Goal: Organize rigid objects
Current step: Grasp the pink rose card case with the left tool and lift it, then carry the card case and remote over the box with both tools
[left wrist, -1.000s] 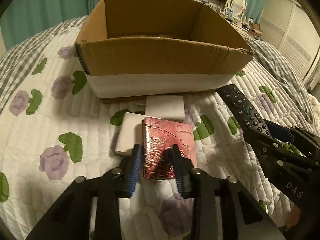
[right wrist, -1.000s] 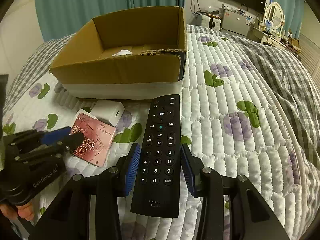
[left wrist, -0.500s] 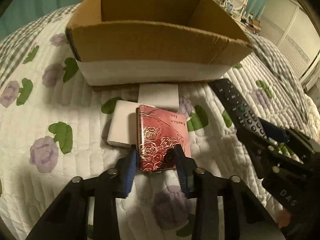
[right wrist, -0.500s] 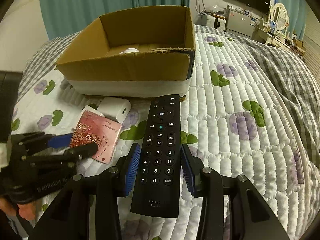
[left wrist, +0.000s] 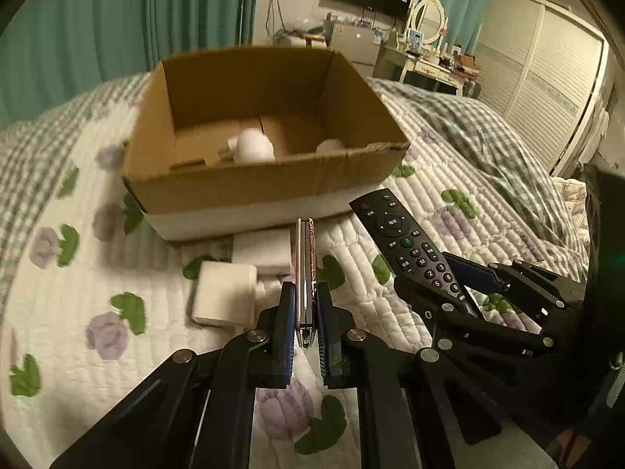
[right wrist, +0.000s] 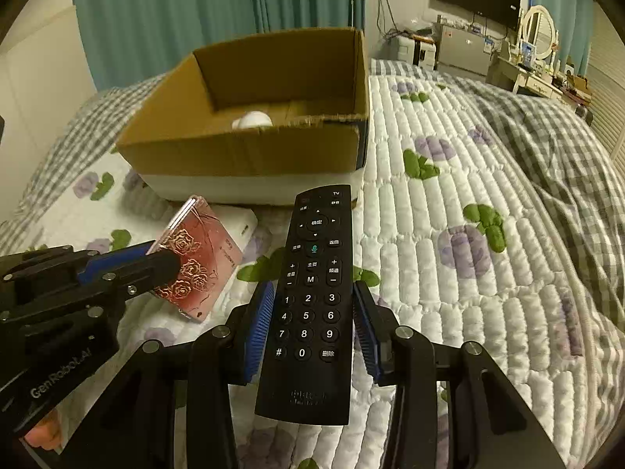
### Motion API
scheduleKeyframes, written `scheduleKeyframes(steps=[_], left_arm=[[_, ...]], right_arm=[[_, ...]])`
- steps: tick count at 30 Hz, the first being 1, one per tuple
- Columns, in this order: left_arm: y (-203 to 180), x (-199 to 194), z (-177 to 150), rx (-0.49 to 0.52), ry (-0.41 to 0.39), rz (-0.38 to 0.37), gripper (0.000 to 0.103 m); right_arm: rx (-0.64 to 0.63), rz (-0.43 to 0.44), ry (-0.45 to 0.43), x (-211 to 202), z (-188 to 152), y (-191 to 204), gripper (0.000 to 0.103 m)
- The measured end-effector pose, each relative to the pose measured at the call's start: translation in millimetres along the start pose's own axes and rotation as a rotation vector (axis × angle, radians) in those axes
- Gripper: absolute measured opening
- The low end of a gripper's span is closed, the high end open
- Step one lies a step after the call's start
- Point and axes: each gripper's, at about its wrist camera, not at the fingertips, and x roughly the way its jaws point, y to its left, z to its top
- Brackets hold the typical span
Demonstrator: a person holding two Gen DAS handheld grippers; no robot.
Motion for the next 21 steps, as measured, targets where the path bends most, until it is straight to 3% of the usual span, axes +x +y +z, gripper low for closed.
scheduleKeyframes(steps=[5,13,21], left_arm=[[-7,-28,6,0.02,-0.046,0.076,0.01],[-7,-80,23,0.006,-0.145,0.077,0.01],[-1,-127,75,0.022,-0.276,0.071,0.01]], right_arm=[[-0.026,-0.008,-0.036,-23,0,8,0.041],[-0.052,-0.01,-0.122,-76,7,13,0.041],[-0.066,0.026,-0.236,-119,64,14,0.041]])
